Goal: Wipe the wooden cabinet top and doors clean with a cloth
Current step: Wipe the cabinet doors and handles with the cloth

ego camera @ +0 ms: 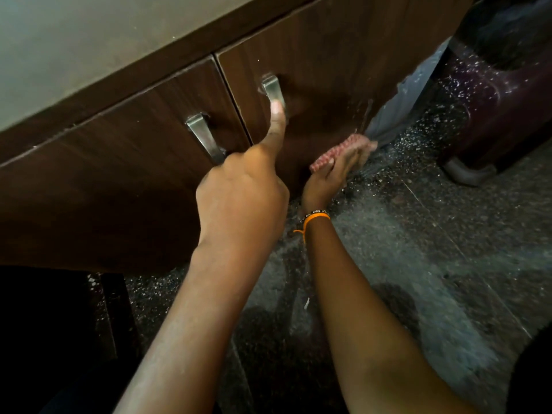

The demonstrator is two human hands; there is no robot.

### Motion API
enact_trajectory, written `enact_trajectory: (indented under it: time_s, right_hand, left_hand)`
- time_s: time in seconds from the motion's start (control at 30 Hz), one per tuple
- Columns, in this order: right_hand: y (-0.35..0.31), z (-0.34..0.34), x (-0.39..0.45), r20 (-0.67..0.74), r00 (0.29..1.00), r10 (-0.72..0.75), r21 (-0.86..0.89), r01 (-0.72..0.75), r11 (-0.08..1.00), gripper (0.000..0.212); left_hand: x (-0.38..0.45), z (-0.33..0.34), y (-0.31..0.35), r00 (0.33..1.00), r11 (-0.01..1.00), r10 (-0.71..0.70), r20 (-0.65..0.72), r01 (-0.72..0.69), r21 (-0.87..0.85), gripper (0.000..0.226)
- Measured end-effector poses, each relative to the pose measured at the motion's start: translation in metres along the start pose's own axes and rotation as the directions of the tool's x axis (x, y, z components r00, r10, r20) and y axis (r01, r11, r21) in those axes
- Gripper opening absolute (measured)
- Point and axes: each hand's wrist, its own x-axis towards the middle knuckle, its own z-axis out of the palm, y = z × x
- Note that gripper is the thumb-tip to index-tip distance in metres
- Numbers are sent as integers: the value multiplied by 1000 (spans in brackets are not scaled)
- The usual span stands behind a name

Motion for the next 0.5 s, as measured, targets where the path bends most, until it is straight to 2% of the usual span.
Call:
enact_trajectory:
  time_s: [0.07, 0.17, 0.27, 0.3, 0.33, 0.4, 0.5]
  right_hand:
    - [7, -3, 7, 54, 986, 160, 87, -165, 982, 51]
    - [4, -8, 15, 124, 889, 441, 192, -457, 868, 52]
    - [-5, -9, 18, 198, 822, 534, 212, -568, 795, 47]
    - [-11, -8, 13, 196, 826, 529, 198, -562, 803, 47]
    - [-18, -7, 4, 175, 863, 474, 189, -502, 844, 47]
    - [-27, -5, -21, 242, 930, 276, 280, -339, 898, 56]
    - [-45, -1, -44, 328, 944, -36, 303, -69, 950, 61]
  left_hand:
    - [1, 1, 0, 1000, 1000, -5, 8, 5, -5, 77]
    - [4, 1, 1, 1000, 1000, -20, 13, 20, 6, 76]
    - [4, 1, 7, 1000, 999, -18, 9, 18, 33, 73]
    - [4, 0, 9, 1000, 1000, -17, 6, 17, 25, 72]
    - [3, 0, 10, 1000, 1000, -18, 4, 18, 9, 70]
    - [3, -2, 14, 1000, 999, -28, 4, 28, -20, 66]
    - [-1, -3, 14, 999, 999, -34, 33, 35, -24, 64]
